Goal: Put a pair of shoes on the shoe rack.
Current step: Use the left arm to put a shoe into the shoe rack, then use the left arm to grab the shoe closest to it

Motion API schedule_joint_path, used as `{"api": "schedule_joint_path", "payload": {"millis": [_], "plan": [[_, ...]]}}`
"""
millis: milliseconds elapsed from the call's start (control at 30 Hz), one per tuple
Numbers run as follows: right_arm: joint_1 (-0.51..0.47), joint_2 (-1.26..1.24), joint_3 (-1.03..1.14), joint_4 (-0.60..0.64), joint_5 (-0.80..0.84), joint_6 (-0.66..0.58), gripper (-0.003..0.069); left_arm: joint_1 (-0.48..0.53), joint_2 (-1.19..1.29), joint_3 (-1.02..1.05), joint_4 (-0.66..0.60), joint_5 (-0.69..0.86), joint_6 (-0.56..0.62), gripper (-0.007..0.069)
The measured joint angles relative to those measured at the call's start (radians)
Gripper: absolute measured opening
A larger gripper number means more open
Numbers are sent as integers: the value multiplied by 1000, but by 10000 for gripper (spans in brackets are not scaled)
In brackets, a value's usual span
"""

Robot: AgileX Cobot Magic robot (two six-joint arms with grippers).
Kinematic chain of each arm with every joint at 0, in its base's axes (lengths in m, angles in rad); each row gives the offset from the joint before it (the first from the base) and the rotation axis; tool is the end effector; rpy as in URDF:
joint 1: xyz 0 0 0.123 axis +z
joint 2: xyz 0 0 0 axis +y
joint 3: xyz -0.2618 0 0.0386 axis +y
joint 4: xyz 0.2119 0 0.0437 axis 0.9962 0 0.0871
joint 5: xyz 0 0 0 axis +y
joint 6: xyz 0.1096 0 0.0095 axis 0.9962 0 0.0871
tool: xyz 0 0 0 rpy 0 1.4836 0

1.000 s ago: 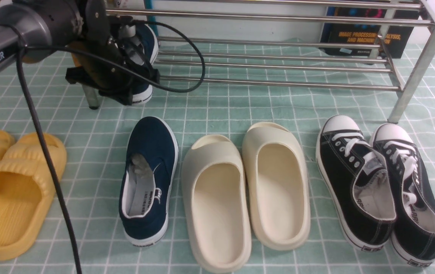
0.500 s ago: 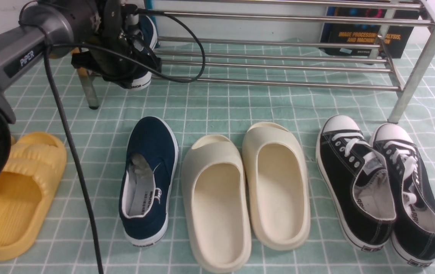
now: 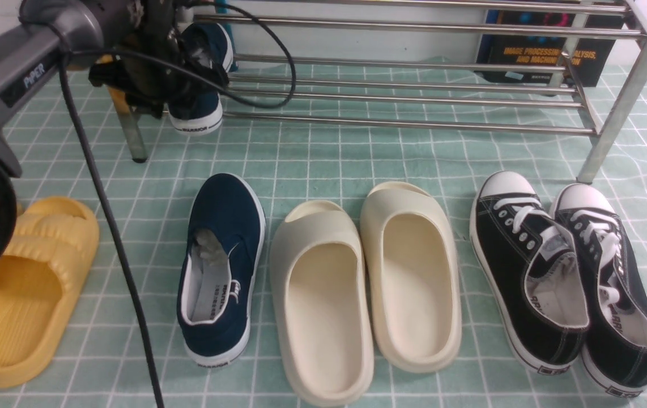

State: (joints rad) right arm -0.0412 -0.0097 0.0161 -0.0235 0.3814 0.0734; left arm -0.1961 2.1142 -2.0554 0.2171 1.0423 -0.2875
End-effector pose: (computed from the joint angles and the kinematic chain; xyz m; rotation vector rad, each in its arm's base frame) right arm 0.0550 -0.0032 0.1688 0.0928 1.8690 -0.0010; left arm 0.4361 -0.0658 0.2671 -0.0450 2.5500 0.0973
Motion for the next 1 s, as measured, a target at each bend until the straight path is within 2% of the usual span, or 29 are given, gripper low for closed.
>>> {"api": "schedule_joint_path", "payload": {"millis": [133,333,467,633,667,767,867,1000], "plan": [[0,0,0,0,0,0,239,1,-92,-111,-6,167,34,370],[0,0,0,0,0,0,239,1,-271,-105,-109,203,51,377],[0,0,0,0,0,0,239,1,-449,107,-217,207,58,370],[0,0,0,0,0,0,239,1,-634,547,-231,207,52,325],[0,0,0,0,0,0,239,1,-634,564,-231,207,52,323],[0,0,0,0,0,0,239,1,-682,790,-256,161,37,298],[0,0,0,0,0,0,239,1,-685,949,-304,88,35,281],[0,0,0,0,0,0,239,1,-685,1034,-348,4,43,276]]}}
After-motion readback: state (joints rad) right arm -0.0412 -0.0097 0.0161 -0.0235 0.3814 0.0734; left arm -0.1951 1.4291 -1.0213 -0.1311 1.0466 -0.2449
